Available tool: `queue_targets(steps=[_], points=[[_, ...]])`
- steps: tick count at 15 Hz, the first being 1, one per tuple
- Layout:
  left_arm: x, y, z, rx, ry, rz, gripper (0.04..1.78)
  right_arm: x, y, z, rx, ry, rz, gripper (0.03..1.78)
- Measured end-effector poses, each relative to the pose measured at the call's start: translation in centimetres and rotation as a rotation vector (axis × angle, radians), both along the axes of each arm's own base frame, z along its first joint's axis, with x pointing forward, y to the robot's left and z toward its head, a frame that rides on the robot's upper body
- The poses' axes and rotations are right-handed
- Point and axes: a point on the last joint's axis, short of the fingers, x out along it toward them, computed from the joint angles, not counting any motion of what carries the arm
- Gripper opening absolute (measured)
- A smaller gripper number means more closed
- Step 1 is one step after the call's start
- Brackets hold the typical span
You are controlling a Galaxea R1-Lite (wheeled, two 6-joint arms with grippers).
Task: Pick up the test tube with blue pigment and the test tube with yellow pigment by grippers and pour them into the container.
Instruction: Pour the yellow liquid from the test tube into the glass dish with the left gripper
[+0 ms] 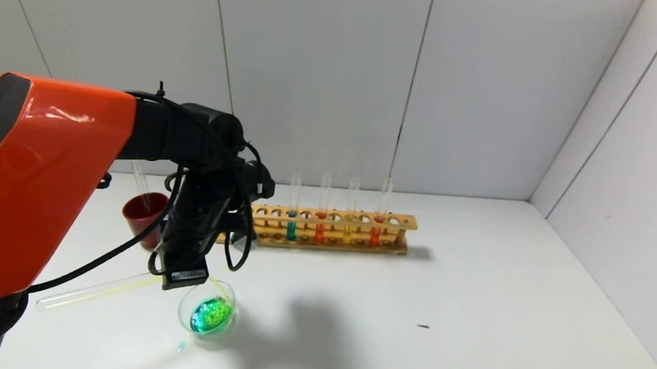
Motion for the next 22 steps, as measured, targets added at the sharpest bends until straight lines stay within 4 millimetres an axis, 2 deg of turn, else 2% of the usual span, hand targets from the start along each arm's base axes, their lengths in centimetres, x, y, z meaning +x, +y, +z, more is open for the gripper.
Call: queue_targets(steps=[17, 22], points=[[-1.4, 0.4, 0.9, 0.054, 0.11, -0.022, 0.31, 0.0, 0.0, 0.0, 0.0, 0.0, 0.0, 1.71], [-1.4, -0.1, 0.9, 0.065, 0.121, -0.033, 0.31, 0.0, 0.0, 0.0, 0.0, 0.0, 0.0, 1.71]])
